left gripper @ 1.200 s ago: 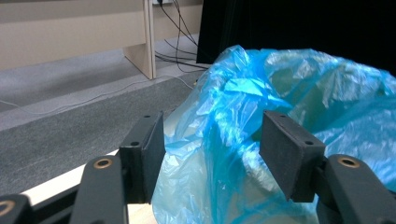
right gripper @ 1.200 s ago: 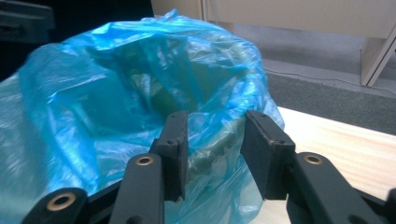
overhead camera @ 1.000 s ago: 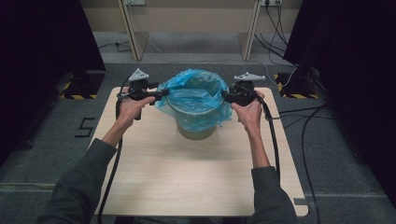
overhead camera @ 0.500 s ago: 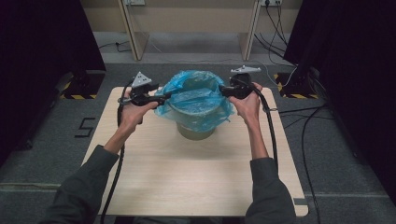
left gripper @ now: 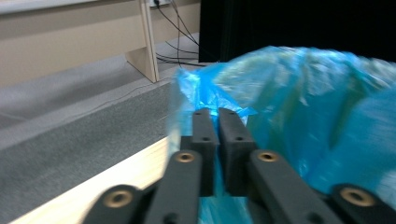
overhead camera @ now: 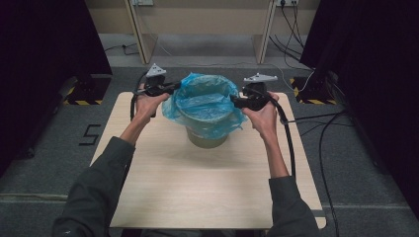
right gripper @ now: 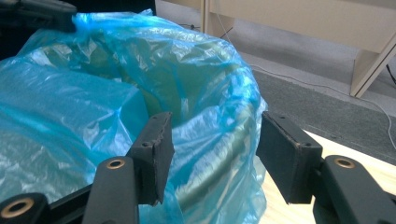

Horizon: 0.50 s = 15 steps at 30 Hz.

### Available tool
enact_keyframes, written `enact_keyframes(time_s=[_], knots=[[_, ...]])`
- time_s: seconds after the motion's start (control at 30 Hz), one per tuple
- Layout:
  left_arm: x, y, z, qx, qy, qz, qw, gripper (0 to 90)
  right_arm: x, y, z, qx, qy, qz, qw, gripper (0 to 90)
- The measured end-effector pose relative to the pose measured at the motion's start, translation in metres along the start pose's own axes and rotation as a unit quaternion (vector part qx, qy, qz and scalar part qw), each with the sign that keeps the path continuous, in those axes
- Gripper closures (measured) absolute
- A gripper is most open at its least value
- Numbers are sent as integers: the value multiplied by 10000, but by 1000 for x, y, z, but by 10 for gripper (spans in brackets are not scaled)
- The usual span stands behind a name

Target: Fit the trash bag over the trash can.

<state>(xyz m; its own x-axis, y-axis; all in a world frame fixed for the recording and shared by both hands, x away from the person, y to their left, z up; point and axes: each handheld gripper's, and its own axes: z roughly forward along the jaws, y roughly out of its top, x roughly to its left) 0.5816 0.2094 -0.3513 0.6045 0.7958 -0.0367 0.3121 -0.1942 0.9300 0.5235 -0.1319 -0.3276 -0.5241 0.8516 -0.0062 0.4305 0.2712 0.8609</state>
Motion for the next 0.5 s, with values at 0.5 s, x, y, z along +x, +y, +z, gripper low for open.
enact_keyframes(time_s=[0.5], knots=[[24,-80,5,369,-56,-466,9982,866,37,-3,-9,-104,299,-496,9983,415]])
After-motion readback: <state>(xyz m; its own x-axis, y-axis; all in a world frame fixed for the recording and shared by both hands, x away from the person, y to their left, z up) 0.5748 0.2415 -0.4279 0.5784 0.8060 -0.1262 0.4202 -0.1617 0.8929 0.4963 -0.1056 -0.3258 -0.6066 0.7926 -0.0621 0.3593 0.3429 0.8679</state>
